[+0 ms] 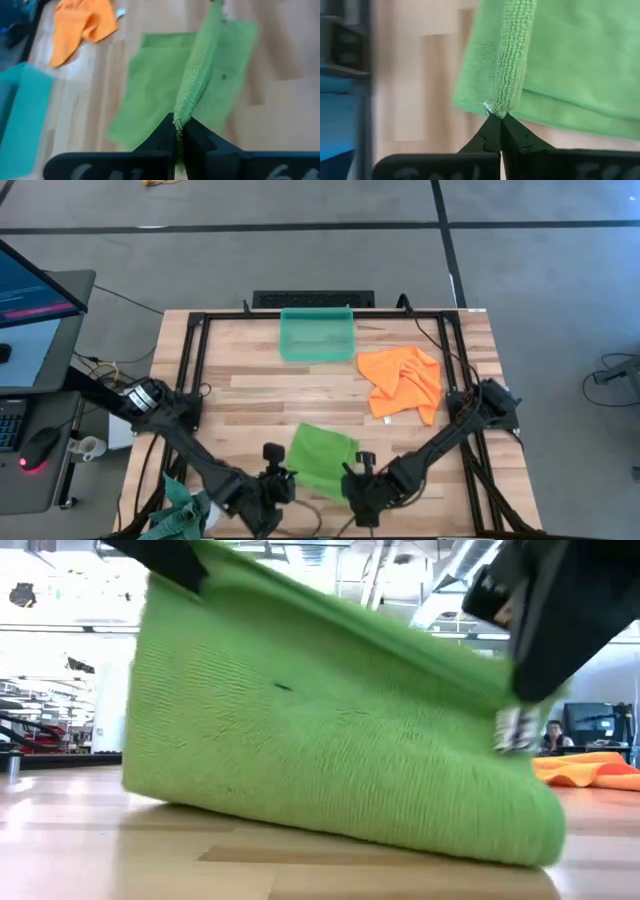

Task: Roll microfiber towels into tight, uniform cylinder then place into a basket
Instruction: Fold the green towel

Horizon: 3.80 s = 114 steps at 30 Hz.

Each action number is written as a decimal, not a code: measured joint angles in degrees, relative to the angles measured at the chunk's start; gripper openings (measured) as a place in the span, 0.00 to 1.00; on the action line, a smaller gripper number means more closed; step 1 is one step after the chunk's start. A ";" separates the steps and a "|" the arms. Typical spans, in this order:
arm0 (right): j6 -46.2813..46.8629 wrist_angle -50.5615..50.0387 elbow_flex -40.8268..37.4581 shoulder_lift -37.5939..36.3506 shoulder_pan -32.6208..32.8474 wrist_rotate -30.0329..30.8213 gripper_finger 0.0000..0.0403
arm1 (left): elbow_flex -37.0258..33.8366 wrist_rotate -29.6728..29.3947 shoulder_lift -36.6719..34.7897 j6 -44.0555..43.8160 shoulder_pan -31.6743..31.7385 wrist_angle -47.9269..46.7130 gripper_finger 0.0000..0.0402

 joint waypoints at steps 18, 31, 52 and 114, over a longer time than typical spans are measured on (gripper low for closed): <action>0.82 -11.51 0.00 0.00 -9.85 0.94 0.02 | -4.96 2.05 0.07 -3.76 9.93 -4.04 0.01; -0.71 -13.38 -0.04 1.11 -13.72 1.06 0.02 | -5.05 1.97 0.09 -3.46 11.63 -3.56 0.03; -0.64 -13.32 -0.09 1.11 -16.64 4.07 0.04 | -5.05 1.40 0.09 -6.62 11.76 -12.04 0.27; 6.03 -35.03 -0.02 -15.59 -3.59 39.77 0.28 | -18.03 25.67 -0.01 10.46 22.11 13.66 0.27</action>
